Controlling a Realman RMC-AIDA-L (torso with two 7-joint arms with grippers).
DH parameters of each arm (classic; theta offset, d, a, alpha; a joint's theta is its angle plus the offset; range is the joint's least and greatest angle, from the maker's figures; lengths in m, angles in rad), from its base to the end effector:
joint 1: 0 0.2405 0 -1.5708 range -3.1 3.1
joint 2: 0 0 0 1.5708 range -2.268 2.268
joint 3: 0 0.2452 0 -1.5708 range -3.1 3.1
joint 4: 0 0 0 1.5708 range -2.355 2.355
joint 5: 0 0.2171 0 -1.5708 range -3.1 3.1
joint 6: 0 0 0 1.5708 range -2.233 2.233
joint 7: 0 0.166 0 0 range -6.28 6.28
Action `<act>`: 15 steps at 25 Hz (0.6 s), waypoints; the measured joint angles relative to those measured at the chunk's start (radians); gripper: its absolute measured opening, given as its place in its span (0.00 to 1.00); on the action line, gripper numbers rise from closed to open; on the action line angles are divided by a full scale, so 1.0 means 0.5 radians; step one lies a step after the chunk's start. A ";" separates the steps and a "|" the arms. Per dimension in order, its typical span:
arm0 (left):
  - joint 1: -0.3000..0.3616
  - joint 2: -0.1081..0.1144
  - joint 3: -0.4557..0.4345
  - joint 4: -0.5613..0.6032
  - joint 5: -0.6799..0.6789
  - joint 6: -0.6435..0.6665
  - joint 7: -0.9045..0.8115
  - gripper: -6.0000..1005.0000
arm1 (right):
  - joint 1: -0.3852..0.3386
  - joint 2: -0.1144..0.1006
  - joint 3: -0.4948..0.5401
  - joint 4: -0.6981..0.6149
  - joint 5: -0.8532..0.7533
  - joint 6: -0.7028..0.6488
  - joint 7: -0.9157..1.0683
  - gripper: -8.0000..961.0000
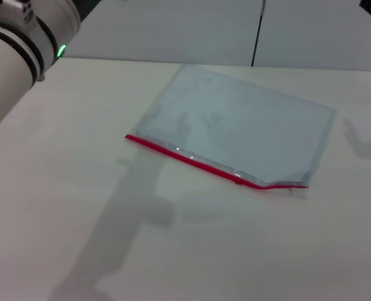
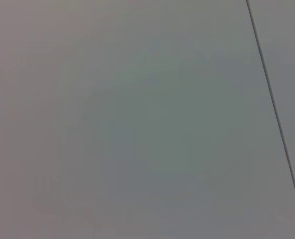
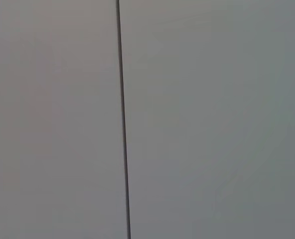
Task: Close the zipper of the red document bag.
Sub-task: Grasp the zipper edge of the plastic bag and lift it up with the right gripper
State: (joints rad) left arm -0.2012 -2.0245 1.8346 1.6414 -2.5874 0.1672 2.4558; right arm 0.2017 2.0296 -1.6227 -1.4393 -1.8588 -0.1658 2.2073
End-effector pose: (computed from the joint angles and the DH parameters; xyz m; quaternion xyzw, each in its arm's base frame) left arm -0.1019 0.4005 0.0577 -0.7579 -0.1405 -0.2462 0.5876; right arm 0.1711 0.4174 0.0653 -0.7510 0.2615 0.2740 0.5409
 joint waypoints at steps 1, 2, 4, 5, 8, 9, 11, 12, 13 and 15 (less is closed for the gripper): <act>0.000 0.000 0.000 0.000 0.000 0.000 0.000 0.58 | 0.000 0.000 0.000 0.003 0.001 0.000 0.000 0.70; 0.000 0.000 0.000 -0.001 0.000 0.000 0.000 0.58 | 0.000 0.000 -0.001 0.006 0.002 0.000 0.000 0.70; 0.000 -0.001 0.000 -0.001 -0.001 0.000 0.000 0.58 | 0.000 0.000 -0.006 0.016 0.003 0.001 0.000 0.70; 0.001 -0.001 0.000 -0.001 -0.001 -0.001 0.000 0.58 | 0.000 0.000 -0.011 0.022 0.004 0.001 0.000 0.70; 0.001 -0.001 0.000 -0.001 -0.001 -0.010 0.000 0.58 | 0.001 0.000 -0.018 0.036 0.006 0.002 0.005 0.70; 0.001 0.000 0.002 -0.001 -0.001 -0.014 0.001 0.58 | 0.001 0.000 -0.018 0.037 0.006 0.003 0.007 0.70; 0.001 0.002 0.012 -0.004 0.008 -0.026 0.012 0.58 | 0.001 0.000 -0.019 0.037 0.006 0.008 0.011 0.70; 0.001 0.002 0.014 -0.004 0.013 -0.027 0.017 0.58 | 0.001 0.000 -0.020 0.038 0.006 0.009 0.011 0.70; 0.001 0.001 0.014 -0.006 0.014 -0.028 0.018 0.58 | 0.001 0.000 -0.021 0.038 0.006 0.009 0.011 0.70; 0.001 -0.001 0.008 -0.011 0.014 -0.028 0.015 0.58 | 0.002 0.000 -0.024 0.038 0.006 0.009 0.008 0.70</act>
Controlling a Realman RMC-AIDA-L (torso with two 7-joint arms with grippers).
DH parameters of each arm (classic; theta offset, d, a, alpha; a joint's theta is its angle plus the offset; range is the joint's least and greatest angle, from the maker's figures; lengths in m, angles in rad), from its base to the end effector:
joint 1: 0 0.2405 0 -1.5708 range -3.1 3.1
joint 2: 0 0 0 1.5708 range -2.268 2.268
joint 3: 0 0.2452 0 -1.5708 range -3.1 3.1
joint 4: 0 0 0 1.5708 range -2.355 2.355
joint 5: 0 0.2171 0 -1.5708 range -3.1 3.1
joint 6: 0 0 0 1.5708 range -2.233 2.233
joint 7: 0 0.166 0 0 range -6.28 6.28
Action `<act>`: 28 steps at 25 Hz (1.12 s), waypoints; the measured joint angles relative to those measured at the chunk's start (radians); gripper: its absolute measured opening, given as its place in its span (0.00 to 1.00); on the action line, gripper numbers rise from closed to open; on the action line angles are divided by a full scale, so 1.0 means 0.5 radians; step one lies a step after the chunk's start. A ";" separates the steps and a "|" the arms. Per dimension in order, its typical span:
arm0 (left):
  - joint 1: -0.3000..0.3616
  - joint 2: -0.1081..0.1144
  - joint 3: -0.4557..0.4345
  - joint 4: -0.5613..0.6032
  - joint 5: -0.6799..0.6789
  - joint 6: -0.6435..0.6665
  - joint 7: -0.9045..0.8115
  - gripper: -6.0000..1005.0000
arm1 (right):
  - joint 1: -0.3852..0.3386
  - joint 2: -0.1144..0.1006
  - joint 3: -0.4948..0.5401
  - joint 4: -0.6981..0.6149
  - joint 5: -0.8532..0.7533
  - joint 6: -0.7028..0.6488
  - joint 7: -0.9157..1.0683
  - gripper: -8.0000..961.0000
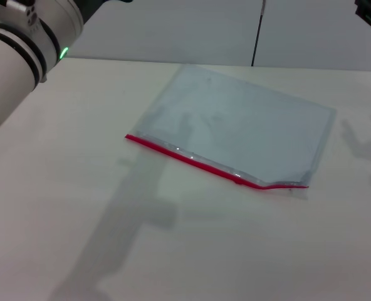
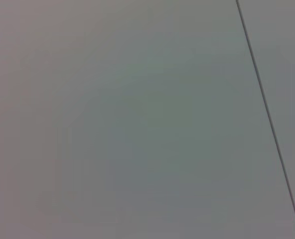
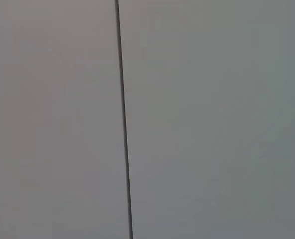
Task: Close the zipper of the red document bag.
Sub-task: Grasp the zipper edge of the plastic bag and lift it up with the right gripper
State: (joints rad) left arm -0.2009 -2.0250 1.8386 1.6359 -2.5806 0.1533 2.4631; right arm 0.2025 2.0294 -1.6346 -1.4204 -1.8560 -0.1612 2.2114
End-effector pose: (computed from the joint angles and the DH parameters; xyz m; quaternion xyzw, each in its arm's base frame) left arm -0.1009 0.3999 0.0553 -0.7614 -0.1322 -0.2449 0.5855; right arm 0.1755 0.4169 0.0591 -0.7529 0.2689 0.2693 0.5369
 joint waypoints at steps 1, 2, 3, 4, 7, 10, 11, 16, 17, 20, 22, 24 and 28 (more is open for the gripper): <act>0.000 0.000 -0.004 -0.006 -0.004 0.000 -0.004 0.58 | 0.000 0.000 -0.001 0.000 0.000 0.000 -0.002 0.70; 0.000 0.000 -0.007 -0.011 -0.008 0.000 -0.008 0.58 | 0.000 0.000 -0.003 0.001 0.000 0.000 -0.004 0.70; 0.000 0.000 -0.009 -0.017 -0.011 0.000 -0.009 0.58 | 0.000 0.000 -0.004 0.001 0.000 0.000 -0.005 0.70; 0.000 0.000 -0.011 -0.021 -0.013 0.000 -0.010 0.58 | 0.000 0.000 -0.004 0.002 0.000 -0.002 -0.005 0.70; -0.001 0.000 -0.012 -0.023 -0.014 0.000 -0.011 0.58 | 0.000 0.000 -0.004 0.003 -0.003 -0.006 -0.005 0.70; -0.004 0.000 -0.011 -0.023 -0.014 0.000 -0.011 0.58 | 0.000 0.000 -0.004 0.003 -0.011 -0.017 -0.005 0.70; -0.003 0.000 -0.012 -0.023 -0.014 0.000 -0.011 0.58 | 0.000 -0.002 -0.004 0.003 -0.012 -0.033 -0.006 0.70; 0.005 0.003 -0.027 -0.022 -0.012 0.007 -0.011 0.58 | 0.011 -0.010 0.064 -0.015 -0.023 -0.314 -0.041 0.70; 0.007 0.003 -0.031 -0.022 -0.014 0.006 -0.012 0.58 | 0.016 -0.011 0.090 -0.023 -0.025 -0.401 -0.068 0.70; 0.027 0.003 -0.042 -0.013 -0.016 0.004 -0.014 0.58 | 0.018 -0.011 0.145 -0.053 -0.026 -0.641 -0.195 0.70; 0.033 0.003 -0.052 -0.009 -0.016 0.001 -0.014 0.58 | 0.012 -0.012 0.171 -0.069 -0.026 -0.810 -0.302 0.70; 0.036 0.005 -0.063 -0.008 -0.016 0.000 -0.015 0.58 | 0.009 -0.011 0.205 -0.075 -0.026 -0.971 -0.409 0.70; 0.047 0.009 -0.068 -0.007 -0.006 0.000 -0.003 0.58 | 0.006 -0.010 0.292 -0.075 -0.026 -1.363 -0.608 0.70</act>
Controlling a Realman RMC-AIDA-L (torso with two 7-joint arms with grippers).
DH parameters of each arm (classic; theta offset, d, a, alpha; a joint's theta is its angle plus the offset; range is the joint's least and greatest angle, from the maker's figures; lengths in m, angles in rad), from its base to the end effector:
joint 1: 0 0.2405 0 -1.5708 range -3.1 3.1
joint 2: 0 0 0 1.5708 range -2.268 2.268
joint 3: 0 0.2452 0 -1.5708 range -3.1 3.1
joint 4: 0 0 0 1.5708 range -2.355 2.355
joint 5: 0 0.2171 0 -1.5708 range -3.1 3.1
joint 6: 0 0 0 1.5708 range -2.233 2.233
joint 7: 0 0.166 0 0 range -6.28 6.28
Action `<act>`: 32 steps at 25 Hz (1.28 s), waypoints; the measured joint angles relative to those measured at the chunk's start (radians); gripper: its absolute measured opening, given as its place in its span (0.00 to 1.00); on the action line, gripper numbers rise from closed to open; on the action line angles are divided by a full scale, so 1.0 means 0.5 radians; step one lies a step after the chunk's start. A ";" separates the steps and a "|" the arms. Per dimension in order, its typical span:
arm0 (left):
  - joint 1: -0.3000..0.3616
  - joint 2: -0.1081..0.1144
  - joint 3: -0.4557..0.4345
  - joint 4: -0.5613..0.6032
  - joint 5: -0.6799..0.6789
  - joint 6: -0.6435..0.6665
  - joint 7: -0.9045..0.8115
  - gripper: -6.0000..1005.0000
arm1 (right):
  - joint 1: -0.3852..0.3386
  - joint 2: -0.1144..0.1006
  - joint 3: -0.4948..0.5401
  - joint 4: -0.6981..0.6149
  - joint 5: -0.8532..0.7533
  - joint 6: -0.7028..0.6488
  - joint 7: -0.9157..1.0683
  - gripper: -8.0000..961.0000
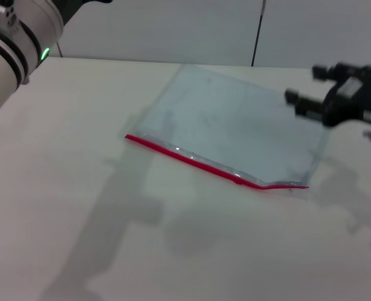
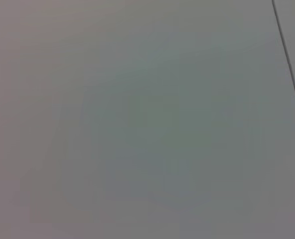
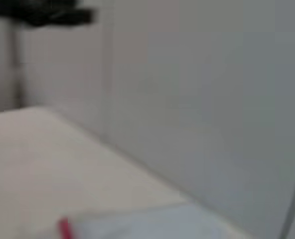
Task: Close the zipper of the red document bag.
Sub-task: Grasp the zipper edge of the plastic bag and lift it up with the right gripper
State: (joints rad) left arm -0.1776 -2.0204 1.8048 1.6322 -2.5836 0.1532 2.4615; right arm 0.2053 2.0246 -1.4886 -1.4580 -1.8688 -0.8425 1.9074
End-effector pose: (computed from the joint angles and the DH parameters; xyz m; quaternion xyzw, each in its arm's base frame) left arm -0.1172 0.4015 0.0668 -0.7497 -0.1460 -0.2360 0.6008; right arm 0.1734 0.3732 0.0186 -0.9149 0.1519 0.1480 0.3434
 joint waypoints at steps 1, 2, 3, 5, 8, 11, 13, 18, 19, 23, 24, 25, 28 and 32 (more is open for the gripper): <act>0.001 0.000 -0.002 0.000 0.004 0.000 0.002 0.58 | 0.001 0.000 0.018 0.006 0.000 -0.080 -0.053 0.70; 0.002 0.000 -0.007 0.000 0.007 0.000 0.004 0.58 | 0.002 0.000 0.034 0.013 0.000 -0.147 -0.102 0.70; 0.002 0.000 -0.010 0.000 0.007 0.000 0.005 0.58 | 0.005 0.000 0.049 0.028 -0.003 -0.199 -0.157 0.70; 0.002 0.002 -0.014 0.000 0.008 0.000 0.005 0.58 | 0.012 0.000 0.070 0.069 -0.025 -0.293 -0.263 0.71; 0.002 0.005 -0.018 0.000 0.009 0.000 0.008 0.58 | 0.031 -0.002 0.080 0.146 -0.077 -0.372 -0.354 0.71; 0.003 0.005 -0.033 0.000 0.009 0.000 0.009 0.58 | 0.064 -0.003 0.083 0.218 -0.130 -0.445 -0.414 0.71; 0.007 0.005 -0.039 0.000 0.010 0.000 0.010 0.58 | 0.091 -0.002 0.077 0.258 -0.183 -0.470 -0.435 0.70; 0.008 0.004 -0.041 0.000 0.013 0.000 0.012 0.58 | 0.175 0.002 0.048 0.379 -0.354 -0.493 -0.453 0.70; 0.009 0.004 -0.041 -0.001 0.013 0.000 0.016 0.58 | 0.185 0.003 0.042 0.396 -0.378 -0.498 -0.453 0.70; 0.015 0.003 -0.043 -0.004 0.013 0.000 0.036 0.58 | 0.207 0.004 0.021 0.460 -0.444 -0.487 -0.455 0.70; 0.017 0.003 -0.043 -0.004 0.013 0.000 0.037 0.58 | 0.214 0.003 0.018 0.476 -0.454 -0.477 -0.456 0.70; 0.019 0.003 -0.043 -0.003 0.013 0.000 0.038 0.58 | 0.226 0.003 0.018 0.500 -0.465 -0.468 -0.456 0.70; 0.020 0.003 -0.043 -0.004 0.013 0.000 0.040 0.58 | 0.268 0.003 0.018 0.566 -0.489 -0.441 -0.457 0.70; 0.021 0.003 -0.043 -0.008 0.013 0.000 0.041 0.58 | 0.304 0.004 0.013 0.636 -0.514 -0.376 -0.460 0.70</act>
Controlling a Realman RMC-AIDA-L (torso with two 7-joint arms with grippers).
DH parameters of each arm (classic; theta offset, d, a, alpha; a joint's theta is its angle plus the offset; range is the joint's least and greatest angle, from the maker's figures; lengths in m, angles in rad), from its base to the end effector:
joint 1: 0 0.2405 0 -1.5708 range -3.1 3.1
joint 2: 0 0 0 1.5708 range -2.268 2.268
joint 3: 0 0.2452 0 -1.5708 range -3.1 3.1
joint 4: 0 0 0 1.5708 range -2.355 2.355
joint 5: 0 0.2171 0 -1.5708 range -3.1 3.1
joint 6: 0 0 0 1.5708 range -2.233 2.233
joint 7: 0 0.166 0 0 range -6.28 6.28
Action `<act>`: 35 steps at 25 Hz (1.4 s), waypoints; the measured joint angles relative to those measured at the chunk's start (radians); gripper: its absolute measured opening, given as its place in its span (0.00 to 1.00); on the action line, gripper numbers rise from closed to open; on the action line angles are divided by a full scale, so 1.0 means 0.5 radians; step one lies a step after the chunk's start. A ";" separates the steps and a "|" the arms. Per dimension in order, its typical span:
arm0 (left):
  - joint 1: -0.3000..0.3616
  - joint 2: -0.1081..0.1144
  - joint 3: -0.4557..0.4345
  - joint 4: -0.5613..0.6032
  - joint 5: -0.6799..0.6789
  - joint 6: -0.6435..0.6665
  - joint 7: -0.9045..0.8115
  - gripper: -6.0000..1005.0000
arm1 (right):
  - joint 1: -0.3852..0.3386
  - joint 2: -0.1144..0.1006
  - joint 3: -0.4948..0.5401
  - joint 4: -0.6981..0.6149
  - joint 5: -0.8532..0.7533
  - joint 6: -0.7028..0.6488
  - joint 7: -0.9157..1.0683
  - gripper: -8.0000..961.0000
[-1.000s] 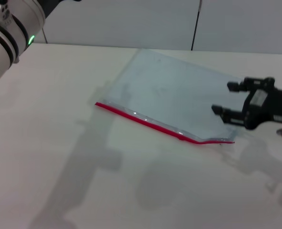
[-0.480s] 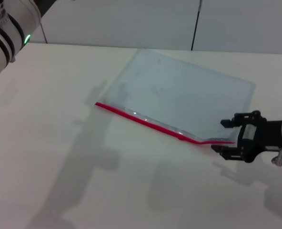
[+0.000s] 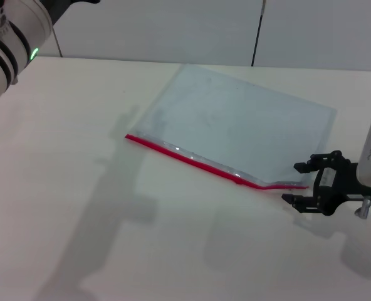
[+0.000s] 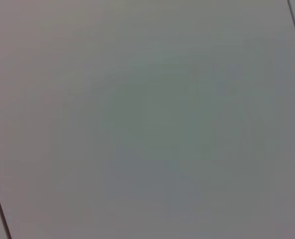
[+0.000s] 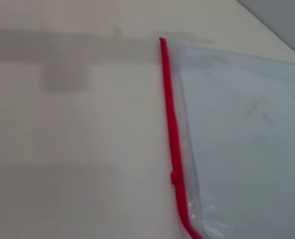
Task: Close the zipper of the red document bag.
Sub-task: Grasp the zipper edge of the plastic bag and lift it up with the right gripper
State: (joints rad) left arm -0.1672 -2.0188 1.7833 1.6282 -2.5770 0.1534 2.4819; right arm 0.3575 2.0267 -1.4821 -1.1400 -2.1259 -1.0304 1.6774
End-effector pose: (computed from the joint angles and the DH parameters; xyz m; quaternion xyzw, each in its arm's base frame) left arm -0.1262 0.4026 0.0739 -0.7441 -0.1427 -0.2224 0.6136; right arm 0.2404 0.3602 -0.0419 -0.9735 0.0686 -0.0451 0.2133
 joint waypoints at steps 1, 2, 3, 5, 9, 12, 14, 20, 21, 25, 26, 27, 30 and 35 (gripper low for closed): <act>0.000 0.000 0.000 -0.001 0.000 0.000 0.000 0.58 | 0.001 0.001 -0.010 0.007 -0.001 0.027 -0.004 0.70; -0.001 0.000 0.001 -0.002 0.000 0.000 0.000 0.58 | 0.002 0.001 -0.024 0.010 -0.002 0.055 -0.008 0.70; -0.001 0.000 0.001 -0.002 0.000 0.000 0.000 0.58 | 0.003 0.002 -0.042 0.013 -0.003 0.084 -0.011 0.70; -0.001 -0.001 0.001 -0.002 0.000 0.000 0.000 0.58 | 0.004 0.003 -0.065 0.014 -0.012 0.127 -0.012 0.70; -0.002 -0.006 0.002 0.000 0.000 0.000 0.007 0.58 | 0.009 0.005 -0.074 0.025 -0.054 0.150 -0.007 0.70; -0.001 -0.010 0.002 0.004 0.000 0.004 0.022 0.58 | 0.033 0.005 -0.074 0.064 -0.070 0.152 -0.004 0.70; -0.001 -0.010 0.001 0.005 0.000 0.008 0.023 0.58 | 0.048 0.005 -0.074 0.095 -0.079 0.152 -0.003 0.70; 0.000 -0.009 0.001 0.007 0.000 0.011 0.024 0.58 | 0.055 0.002 -0.073 0.113 -0.083 0.179 -0.004 0.70; 0.000 -0.009 0.001 0.007 0.000 0.009 0.024 0.58 | 0.055 0.002 -0.073 0.116 -0.090 0.194 -0.005 0.70; 0.000 -0.009 0.001 0.008 0.000 0.004 0.025 0.58 | 0.068 0.006 -0.073 0.142 -0.159 0.307 0.003 0.70; 0.000 -0.009 0.001 0.008 0.000 0.004 0.025 0.58 | 0.068 0.006 -0.073 0.142 -0.159 0.307 0.003 0.69; -0.001 -0.009 0.001 0.008 0.000 0.004 0.025 0.58 | 0.080 0.007 -0.074 0.158 -0.161 0.317 0.004 0.69; -0.001 -0.009 0.001 0.010 0.000 0.002 0.025 0.56 | 0.113 0.007 -0.075 0.211 -0.161 0.340 0.005 0.68; 0.001 -0.011 0.001 0.017 0.000 0.001 0.025 0.51 | 0.152 0.008 -0.076 0.274 -0.156 0.356 0.006 0.66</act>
State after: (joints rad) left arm -0.1666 -2.0241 1.7840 1.6365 -2.5772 0.1537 2.4942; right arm 0.4332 2.0308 -1.5200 -1.0029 -2.2041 -0.8525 1.6804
